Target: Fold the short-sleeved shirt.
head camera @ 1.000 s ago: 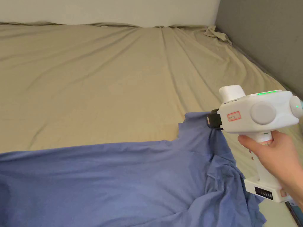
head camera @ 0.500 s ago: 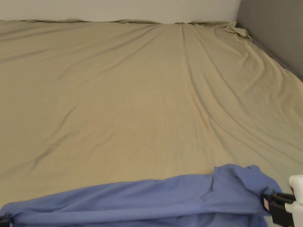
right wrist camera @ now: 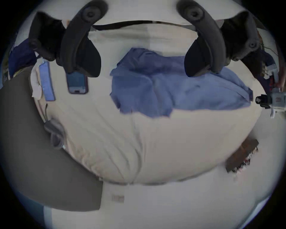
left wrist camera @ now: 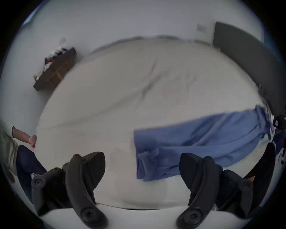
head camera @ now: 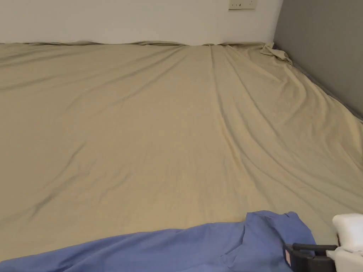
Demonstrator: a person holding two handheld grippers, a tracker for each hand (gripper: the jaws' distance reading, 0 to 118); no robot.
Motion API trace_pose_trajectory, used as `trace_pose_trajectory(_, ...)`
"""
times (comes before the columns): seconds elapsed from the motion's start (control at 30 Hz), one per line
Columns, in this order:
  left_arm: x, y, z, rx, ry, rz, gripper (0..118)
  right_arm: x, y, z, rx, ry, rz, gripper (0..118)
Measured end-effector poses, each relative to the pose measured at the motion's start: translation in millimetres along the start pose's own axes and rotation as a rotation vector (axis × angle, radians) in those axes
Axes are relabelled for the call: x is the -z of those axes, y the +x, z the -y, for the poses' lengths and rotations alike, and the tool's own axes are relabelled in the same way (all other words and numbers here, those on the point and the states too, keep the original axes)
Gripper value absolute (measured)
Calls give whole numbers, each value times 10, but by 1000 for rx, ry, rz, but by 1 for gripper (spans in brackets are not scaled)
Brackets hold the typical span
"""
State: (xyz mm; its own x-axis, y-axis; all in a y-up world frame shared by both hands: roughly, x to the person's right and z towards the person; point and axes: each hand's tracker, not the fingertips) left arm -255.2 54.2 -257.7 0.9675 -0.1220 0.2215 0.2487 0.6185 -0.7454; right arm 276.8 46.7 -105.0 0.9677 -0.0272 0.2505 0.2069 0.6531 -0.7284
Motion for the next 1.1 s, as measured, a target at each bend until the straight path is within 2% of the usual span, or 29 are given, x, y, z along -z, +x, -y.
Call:
trace_pose_trajectory(0.07, -395, 2, -123, -7, 130, -55, 106, -399, -63, -172, 6, 115, 0, 118)
trace_pose_trajectory(0.17, -976, 106, -305, 77, 386, -119, 106, -735, -238, -394, -16, 274, -24, 118)
trace_pose_trajectory(0.3, -1373, 189, -457, 146, 571, -154, 106, -965, -510, -559, -77, 344, -56, 118)
trace_pose_trajectory(0.33, -1376, 183, -475, 167, 568, -138, 98, -988, -559, -565, -88, 349, -57, 102)
trace_pose_trajectory(0.37, -1379, 186, -496, 189, 531, -123, 70, -997, -621, -565, -89, 351, -50, 62)
trace_pose_trajectory(0.4, -1340, 197, -531, 207, 485, -115, 12, -979, -671, -576, -103, 347, -47, 3)
trace_pose_trajectory(0.43, -1276, 172, -505, 190, 410, -96, 0, -920, -671, -531, -88, 358, -50, 2)
trace_pose_trajectory(0.5, -989, 61, -660, 155, 315, 55, 0, -859, -695, -524, -91, 293, -122, 2)
trace_pose_trajectory(0.57, -742, -44, -665, 90, 273, 155, 0, -818, -725, -461, -87, 300, -134, 2)
trace_pose_trajectory(0.63, -527, -338, -380, -50, 162, 359, 0, -753, -761, -426, -90, 261, -157, 2)
trace_pose_trajectory(0.67, -305, -534, -344, -191, 60, 511, 0, -716, -778, -403, -88, 246, -166, 2)
trace_pose_trajectory(0.73, 27, -772, -229, -344, 2, 725, 0, -662, -857, -361, -93, 214, -190, 2)
trace_pose_trajectory(0.77, 253, -914, -177, -357, -53, 797, 0, -621, -879, -328, -91, 199, -215, 2)
trace_pose_trajectory(0.83, 562, -1069, -86, -417, -131, 812, 0, -552, -934, -290, -69, 168, -251, 2)
trace_pose_trajectory(0.87, 660, -1113, -25, -432, -163, 847, 17, -505, -958, -258, -58, 145, -267, 2)
trace_pose_trajectory(0.93, 846, -1221, 63, -454, -215, 782, 111, -428, -1011, -203, -52, 114, -270, 2)
trace_pose_trajectory(0.97, 940, -1285, 127, -453, -241, 757, 117, -403, -1069, -206, -58, 99, -265, 2)
trace_pose_trajectory(1.1, 1275, -1389, 302, -547, -283, 812, 117, -249, -1205, -179, -71, 41, -257, 2)
